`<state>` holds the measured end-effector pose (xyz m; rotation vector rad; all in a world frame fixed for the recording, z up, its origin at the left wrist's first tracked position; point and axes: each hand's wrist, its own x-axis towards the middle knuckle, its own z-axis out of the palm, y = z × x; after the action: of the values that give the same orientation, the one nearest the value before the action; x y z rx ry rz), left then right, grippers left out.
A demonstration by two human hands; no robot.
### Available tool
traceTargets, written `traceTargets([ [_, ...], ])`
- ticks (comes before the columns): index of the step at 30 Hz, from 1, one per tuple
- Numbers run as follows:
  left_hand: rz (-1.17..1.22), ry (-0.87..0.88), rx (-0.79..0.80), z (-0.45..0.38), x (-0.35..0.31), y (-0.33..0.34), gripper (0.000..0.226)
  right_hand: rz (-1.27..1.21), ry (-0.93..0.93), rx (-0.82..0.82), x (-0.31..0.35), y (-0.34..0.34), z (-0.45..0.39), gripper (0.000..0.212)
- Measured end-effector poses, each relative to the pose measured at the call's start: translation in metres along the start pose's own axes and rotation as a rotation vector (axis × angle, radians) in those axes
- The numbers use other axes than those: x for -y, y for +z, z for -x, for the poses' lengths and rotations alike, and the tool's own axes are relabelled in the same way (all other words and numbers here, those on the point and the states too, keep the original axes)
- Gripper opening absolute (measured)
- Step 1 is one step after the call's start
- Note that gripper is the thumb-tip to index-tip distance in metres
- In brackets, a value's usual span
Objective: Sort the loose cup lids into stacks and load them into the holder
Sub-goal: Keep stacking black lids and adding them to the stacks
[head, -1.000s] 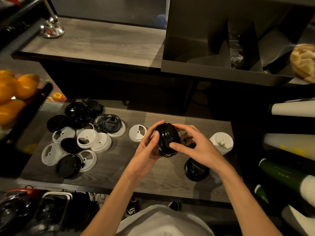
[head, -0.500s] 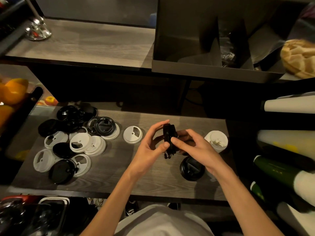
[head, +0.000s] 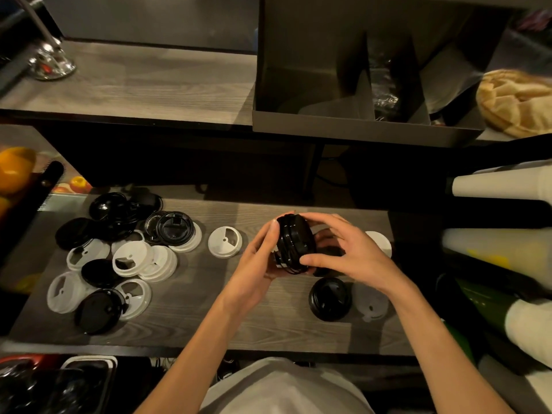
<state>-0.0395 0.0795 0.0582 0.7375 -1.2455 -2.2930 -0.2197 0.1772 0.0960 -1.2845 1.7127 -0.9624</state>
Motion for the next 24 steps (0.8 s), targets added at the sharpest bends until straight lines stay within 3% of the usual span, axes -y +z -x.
traceTargets([
  [10,-0.059,0.066,0.048,-0.012,-0.005,0.018,0.049,0.036,-0.014,-0.046,0.000,-0.017,0.002,0.074],
  [18,-0.161,-0.002,0.182,-0.066,-0.035,0.053,0.054,-0.014,-0.035,-0.269,-0.004,-0.059,-0.010,0.072],
  [20,-0.225,-0.012,0.126,-0.077,-0.029,0.048,0.054,0.013,0.000,-0.293,-0.018,-0.061,-0.013,0.073],
  [24,-0.318,-0.088,-0.171,-0.093,0.016,0.017,0.043,0.199,0.114,-0.225,-0.064,-0.057,-0.023,0.080],
])
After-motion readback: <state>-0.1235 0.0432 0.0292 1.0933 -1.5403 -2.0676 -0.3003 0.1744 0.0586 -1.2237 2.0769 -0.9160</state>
